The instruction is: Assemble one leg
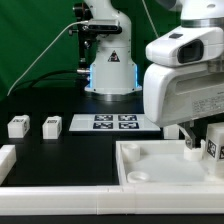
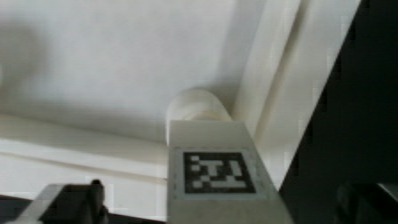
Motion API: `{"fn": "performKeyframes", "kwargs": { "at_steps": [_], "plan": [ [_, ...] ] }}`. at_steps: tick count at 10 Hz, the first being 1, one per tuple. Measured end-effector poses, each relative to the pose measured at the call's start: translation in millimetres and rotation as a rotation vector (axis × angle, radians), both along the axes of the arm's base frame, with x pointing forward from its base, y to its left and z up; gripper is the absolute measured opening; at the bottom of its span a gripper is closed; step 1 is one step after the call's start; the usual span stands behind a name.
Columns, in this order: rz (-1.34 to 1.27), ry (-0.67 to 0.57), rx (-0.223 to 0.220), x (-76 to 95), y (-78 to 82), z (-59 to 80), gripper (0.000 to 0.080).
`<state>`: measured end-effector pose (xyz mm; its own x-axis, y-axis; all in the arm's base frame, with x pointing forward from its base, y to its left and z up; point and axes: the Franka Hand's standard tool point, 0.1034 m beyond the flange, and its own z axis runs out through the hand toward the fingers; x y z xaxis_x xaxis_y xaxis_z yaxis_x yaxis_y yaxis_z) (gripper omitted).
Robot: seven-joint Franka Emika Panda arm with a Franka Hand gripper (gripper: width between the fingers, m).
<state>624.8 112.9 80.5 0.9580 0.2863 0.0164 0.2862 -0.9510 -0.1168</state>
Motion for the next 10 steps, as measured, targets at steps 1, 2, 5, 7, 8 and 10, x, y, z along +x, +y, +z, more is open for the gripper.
{"fn": "performKeyframes", "kwargs": {
  "at_steps": [1,2,5,7,8,10],
  "plan": [
    [0.001,0.0,0.0,0.0,-0.1,0.0,0.0649],
    [0.004,0.0,0.0,0.0,-0.3,-0.1,0.0527],
    [-0.008,0.002,0.001,-0.2,-0.9,-0.4,0.0291],
    [-0.034,0.005,0.0,-0.2,-0.8,-0.4,0.0292],
    [-0.105,0.014,0.004,-0.3,0.4,-0.4,0.0292],
    [-0.307,0.038,0.004,-0.4,1.6,-0.3,0.0292]
  ]
}}
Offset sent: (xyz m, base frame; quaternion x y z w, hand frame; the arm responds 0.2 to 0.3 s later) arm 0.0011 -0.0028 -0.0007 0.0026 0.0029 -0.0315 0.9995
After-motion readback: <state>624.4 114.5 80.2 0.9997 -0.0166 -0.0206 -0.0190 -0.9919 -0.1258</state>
